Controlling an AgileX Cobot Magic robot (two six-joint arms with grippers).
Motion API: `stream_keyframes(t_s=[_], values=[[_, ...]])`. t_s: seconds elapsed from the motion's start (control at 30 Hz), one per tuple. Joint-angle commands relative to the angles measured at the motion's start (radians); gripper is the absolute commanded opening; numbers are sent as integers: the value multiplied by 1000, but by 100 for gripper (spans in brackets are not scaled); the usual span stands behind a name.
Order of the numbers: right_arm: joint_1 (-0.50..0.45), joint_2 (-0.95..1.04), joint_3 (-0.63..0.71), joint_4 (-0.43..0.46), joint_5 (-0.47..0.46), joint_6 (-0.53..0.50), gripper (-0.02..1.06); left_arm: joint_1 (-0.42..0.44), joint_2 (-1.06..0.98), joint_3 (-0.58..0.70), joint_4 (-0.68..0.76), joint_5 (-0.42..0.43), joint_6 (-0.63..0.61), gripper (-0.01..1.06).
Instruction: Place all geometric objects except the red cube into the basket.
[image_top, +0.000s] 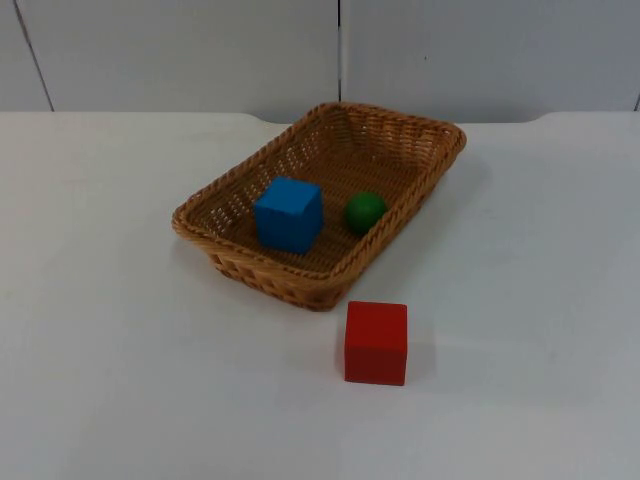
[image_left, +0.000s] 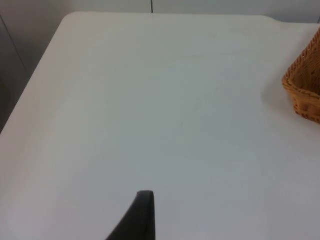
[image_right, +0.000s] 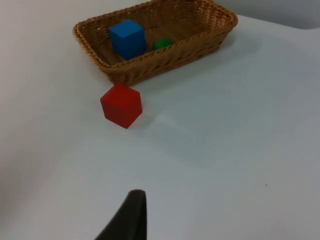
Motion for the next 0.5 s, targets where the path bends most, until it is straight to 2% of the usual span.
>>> stream_keyframes(t_s=[0.0,0.33,0.47], values=[[-35,-4,1,1,-4,6,105,3,-3,4,3,3,0,105],[-381,-4,-1,-2,-7,6,105,3,-3,4,3,3,0,105],[-412,-4,-1,-2,-7,6,105,3,-3,4,3,3,0,105]])
